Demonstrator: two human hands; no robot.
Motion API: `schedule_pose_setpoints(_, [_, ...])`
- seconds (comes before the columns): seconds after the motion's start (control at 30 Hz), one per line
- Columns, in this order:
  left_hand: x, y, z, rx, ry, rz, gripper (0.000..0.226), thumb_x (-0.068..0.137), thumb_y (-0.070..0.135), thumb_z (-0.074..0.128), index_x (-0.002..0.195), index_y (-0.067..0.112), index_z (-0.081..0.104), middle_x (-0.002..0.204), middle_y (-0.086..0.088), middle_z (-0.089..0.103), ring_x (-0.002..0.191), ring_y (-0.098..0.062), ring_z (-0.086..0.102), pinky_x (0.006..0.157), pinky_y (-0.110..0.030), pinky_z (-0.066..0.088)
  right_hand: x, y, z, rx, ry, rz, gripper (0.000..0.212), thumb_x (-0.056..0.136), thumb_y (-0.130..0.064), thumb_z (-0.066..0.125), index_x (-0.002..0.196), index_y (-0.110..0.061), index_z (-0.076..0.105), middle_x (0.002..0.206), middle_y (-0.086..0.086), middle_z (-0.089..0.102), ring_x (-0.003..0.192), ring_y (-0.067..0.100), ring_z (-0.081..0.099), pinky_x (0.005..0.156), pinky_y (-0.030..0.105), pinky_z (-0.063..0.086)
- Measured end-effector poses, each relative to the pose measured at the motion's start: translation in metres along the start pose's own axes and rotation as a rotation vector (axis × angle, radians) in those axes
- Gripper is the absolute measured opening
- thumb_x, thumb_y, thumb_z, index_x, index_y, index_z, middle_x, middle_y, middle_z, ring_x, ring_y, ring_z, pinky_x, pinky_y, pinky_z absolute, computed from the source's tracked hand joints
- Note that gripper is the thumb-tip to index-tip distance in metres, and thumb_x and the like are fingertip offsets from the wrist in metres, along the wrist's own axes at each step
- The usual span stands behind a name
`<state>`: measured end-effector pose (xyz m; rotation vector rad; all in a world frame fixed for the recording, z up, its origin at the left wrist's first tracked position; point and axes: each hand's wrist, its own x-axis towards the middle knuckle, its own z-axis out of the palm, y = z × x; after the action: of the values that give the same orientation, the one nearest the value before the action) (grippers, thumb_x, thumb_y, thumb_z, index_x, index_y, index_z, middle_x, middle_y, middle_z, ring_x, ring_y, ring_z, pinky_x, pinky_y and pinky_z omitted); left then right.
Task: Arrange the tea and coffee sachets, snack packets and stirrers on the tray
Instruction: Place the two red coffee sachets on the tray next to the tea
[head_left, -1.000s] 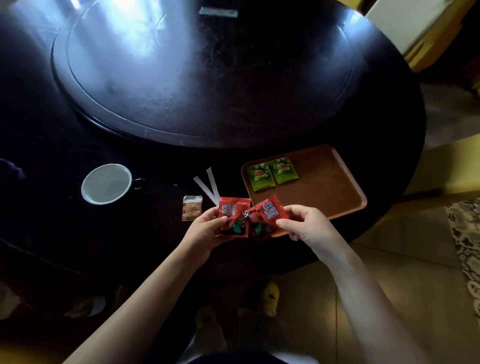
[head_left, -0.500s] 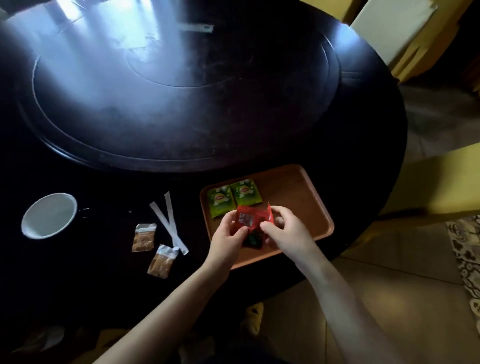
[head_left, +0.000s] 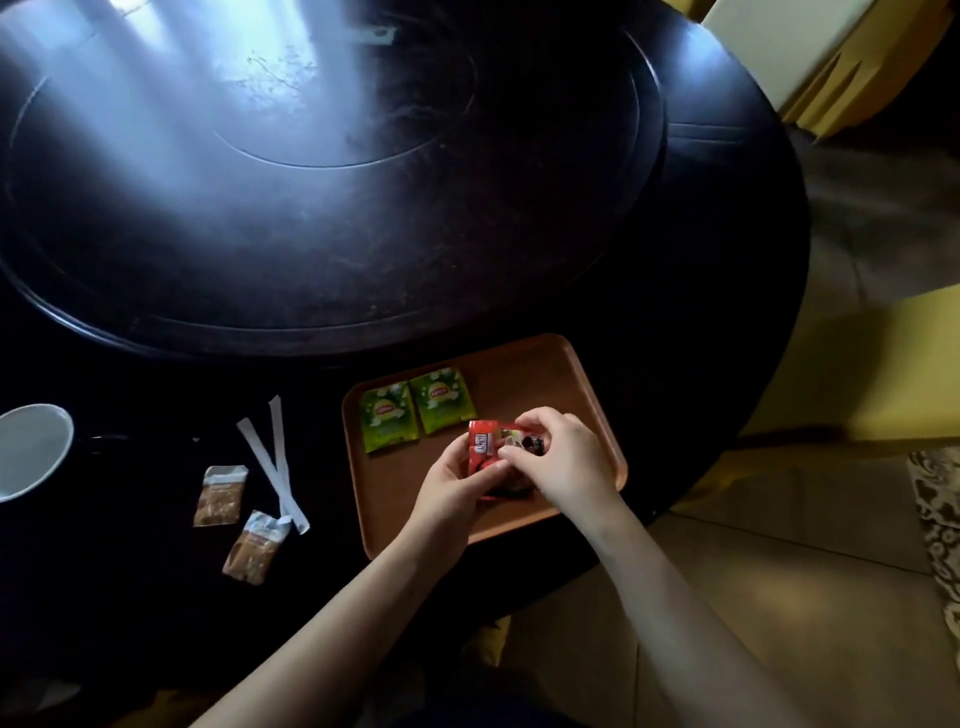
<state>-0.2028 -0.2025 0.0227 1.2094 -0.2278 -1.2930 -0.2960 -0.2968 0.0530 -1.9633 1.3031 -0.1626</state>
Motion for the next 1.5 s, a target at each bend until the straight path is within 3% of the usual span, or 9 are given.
schedule_pose_setpoints(0.2, [0.017, 0.004, -0.005, 0.112, 0.129, -0.004, 0.032, 0.078, -0.001, 0.064, 0.106, 0.014, 0.059, 0.097, -0.009, 0.067, 0.082, -0.021, 0.069, 0.058, -0.033, 0.058, 0.028, 0.017, -0.020, 0.049, -0.153, -0.076, 0.023, 0.080, -0.032, 0.066, 0.103, -0.028, 0.068, 0.104, 0.001, 0.057, 0.099, 0.016, 0.053, 0.091, 0.028, 0.044])
schedule_pose_setpoints(0.37, [0.030, 0.006, -0.020, 0.137, 0.237, -0.008, 0.029, 0.078, 0.011, 0.068, 0.105, 0.017, 0.061, 0.100, -0.009, 0.069, 0.088, -0.024, 0.069, 0.061, -0.034, 0.057, 0.049, 0.024, -0.024, 0.230, -0.315, -0.014, 0.012, 0.078, -0.015, 0.070, 0.088, -0.021, 0.069, 0.078, -0.002, 0.065, 0.072, 0.008, 0.061, 0.061, 0.015, 0.047])
schedule_pose_setpoints(0.53, [0.036, 0.014, -0.036, 0.069, 0.412, -0.022, 0.011, 0.086, 0.016, 0.057, 0.092, 0.021, 0.064, 0.084, -0.004, 0.070, 0.071, -0.014, 0.069, 0.057, -0.028, 0.054, 0.070, 0.035, -0.013, 0.535, -0.143, 0.154, 0.016, 0.081, -0.003, 0.065, 0.096, 0.000, 0.063, 0.072, 0.002, 0.062, 0.051, 0.010, 0.056, 0.039, 0.011, 0.044])
schedule_pose_setpoints(0.7, [0.027, 0.018, -0.050, 0.007, 0.459, -0.021, 0.012, 0.088, 0.010, 0.053, 0.092, 0.017, 0.061, 0.084, -0.008, 0.067, 0.071, -0.016, 0.067, 0.056, -0.029, 0.054, 0.083, 0.037, 0.007, 0.500, -0.086, 0.179, 0.014, 0.084, -0.007, 0.061, 0.097, -0.002, 0.063, 0.075, 0.004, 0.064, 0.056, 0.012, 0.057, 0.049, 0.020, 0.049])
schedule_pose_setpoints(0.87, [0.022, 0.017, -0.055, -0.021, 0.478, -0.028, 0.013, 0.087, 0.010, 0.053, 0.098, 0.013, 0.060, 0.086, -0.009, 0.066, 0.075, -0.019, 0.065, 0.059, -0.031, 0.054, 0.093, 0.031, 0.007, 0.374, -0.117, 0.051, 0.016, 0.089, -0.014, 0.055, 0.101, -0.012, 0.065, 0.096, 0.006, 0.067, 0.089, 0.018, 0.064, 0.082, 0.032, 0.054])
schedule_pose_setpoints(1.13, [0.043, 0.021, -0.031, 0.107, 0.282, -0.094, 0.034, 0.071, 0.024, 0.074, 0.101, 0.014, 0.063, 0.096, -0.012, 0.072, 0.085, -0.026, 0.071, 0.070, -0.039, 0.057, 0.096, 0.017, -0.005, 0.357, -0.458, -0.115, 0.019, 0.080, -0.020, 0.070, 0.097, -0.024, 0.062, 0.089, 0.006, 0.067, 0.081, 0.015, 0.069, 0.062, 0.024, 0.057])
schedule_pose_setpoints(1.27, [0.049, 0.018, -0.019, 0.095, 0.337, -0.077, 0.035, 0.070, 0.009, 0.074, 0.102, 0.010, 0.061, 0.091, -0.009, 0.071, 0.074, -0.019, 0.072, 0.055, -0.028, 0.056, 0.094, 0.016, 0.002, 0.489, -0.352, -0.034, 0.022, 0.082, -0.026, 0.067, 0.099, -0.014, 0.064, 0.081, 0.001, 0.067, 0.072, 0.006, 0.066, 0.061, 0.017, 0.054])
schedule_pose_setpoints(1.4, [0.053, 0.014, -0.011, -0.050, 0.432, -0.046, 0.032, 0.073, 0.008, 0.072, 0.102, 0.010, 0.059, 0.094, -0.011, 0.070, 0.076, -0.018, 0.071, 0.057, -0.028, 0.057, 0.082, 0.022, 0.013, 0.817, -0.368, 0.182, 0.017, 0.080, -0.014, 0.068, 0.094, -0.006, 0.063, 0.077, 0.003, 0.068, 0.061, 0.005, 0.068, 0.052, 0.016, 0.054])
schedule_pose_setpoints(1.5, [0.053, 0.011, -0.006, -0.083, 0.450, -0.045, 0.018, 0.080, 0.012, 0.066, 0.097, 0.012, 0.061, 0.091, -0.008, 0.070, 0.075, -0.015, 0.071, 0.055, -0.025, 0.055, 0.082, 0.021, 0.022, 0.762, -0.108, 0.242, 0.021, 0.081, -0.002, 0.063, 0.102, 0.002, 0.062, 0.079, 0.007, 0.067, 0.065, 0.013, 0.067, 0.057, 0.017, 0.054])
